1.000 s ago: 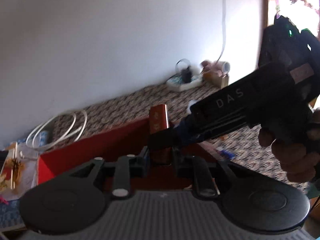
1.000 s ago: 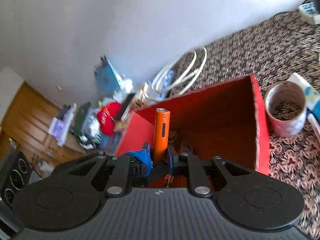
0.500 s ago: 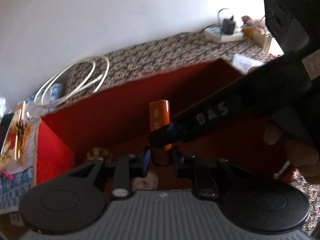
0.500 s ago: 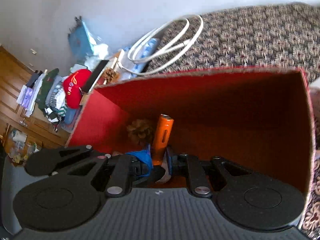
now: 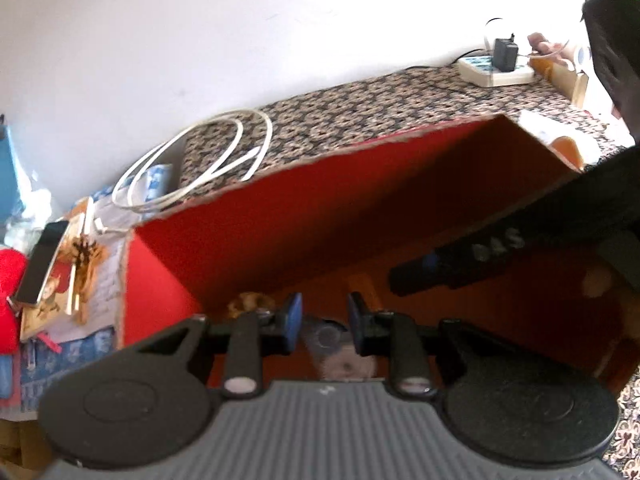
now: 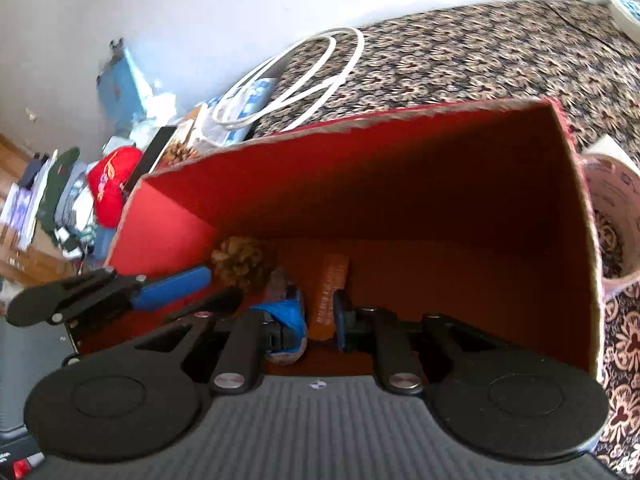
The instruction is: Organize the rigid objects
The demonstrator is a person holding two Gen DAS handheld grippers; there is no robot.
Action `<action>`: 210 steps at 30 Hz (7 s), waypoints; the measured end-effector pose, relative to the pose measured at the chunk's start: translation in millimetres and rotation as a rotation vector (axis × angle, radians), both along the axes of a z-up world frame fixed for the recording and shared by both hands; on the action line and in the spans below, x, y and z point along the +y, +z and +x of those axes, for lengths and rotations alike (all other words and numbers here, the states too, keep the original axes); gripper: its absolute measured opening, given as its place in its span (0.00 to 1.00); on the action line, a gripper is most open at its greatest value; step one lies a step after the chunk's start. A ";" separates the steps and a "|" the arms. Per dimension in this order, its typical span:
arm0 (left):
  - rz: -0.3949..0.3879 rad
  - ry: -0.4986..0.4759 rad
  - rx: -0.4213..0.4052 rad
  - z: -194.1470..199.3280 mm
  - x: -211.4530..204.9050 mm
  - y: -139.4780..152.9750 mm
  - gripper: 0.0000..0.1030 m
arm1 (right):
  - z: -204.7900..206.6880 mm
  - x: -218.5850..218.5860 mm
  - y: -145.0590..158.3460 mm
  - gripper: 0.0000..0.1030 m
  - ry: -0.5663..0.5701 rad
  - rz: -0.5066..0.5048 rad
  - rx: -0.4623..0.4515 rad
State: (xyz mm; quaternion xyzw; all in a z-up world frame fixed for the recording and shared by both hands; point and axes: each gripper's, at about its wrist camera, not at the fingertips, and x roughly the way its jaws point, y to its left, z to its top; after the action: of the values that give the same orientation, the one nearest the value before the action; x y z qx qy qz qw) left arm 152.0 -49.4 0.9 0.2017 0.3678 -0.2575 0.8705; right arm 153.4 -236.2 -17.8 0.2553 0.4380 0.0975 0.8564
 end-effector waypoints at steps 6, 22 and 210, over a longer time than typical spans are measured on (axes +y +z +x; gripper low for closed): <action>0.017 0.027 0.032 5.2 -1.4 0.5 0.27 | -3.8 0.1 0.9 0.00 -0.020 -0.004 -0.009; 0.036 0.053 0.059 3.6 -2.0 -1.1 0.37 | 2.4 -2.5 -3.6 0.00 0.011 0.027 0.012; -0.134 0.294 0.189 -161.8 86.3 -60.5 0.72 | -155.2 50.8 -40.1 0.09 0.047 0.165 -0.044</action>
State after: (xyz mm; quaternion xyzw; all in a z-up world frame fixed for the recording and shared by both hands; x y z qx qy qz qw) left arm -9.9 36.9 -59.6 0.0620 0.4556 -0.1692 0.8718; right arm -1.8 -185.4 -58.0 0.3127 0.4156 0.1588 0.8392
